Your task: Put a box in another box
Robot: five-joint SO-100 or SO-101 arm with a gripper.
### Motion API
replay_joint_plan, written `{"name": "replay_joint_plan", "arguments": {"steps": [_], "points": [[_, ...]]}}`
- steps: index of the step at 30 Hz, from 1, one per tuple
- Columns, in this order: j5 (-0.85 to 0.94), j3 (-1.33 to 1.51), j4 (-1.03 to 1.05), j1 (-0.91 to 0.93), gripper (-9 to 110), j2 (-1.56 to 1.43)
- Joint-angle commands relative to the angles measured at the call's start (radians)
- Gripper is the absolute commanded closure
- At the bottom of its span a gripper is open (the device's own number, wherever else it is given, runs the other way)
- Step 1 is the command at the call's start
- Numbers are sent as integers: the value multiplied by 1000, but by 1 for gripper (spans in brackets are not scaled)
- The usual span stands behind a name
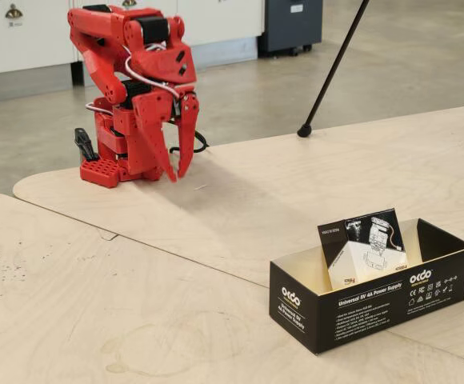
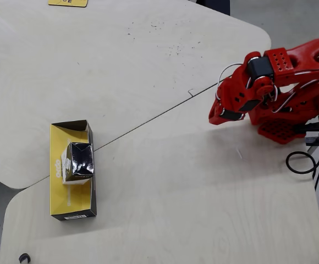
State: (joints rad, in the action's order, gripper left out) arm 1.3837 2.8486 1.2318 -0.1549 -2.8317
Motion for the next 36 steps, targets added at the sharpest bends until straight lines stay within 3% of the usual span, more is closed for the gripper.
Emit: {"name": "replay_joint_plan", "arguments": {"steps": [1,16,36], "points": [[61,103,-5,40,102,-144],[147,235,170,83,102,-439],[152,235,172,83,102,-439]]}}
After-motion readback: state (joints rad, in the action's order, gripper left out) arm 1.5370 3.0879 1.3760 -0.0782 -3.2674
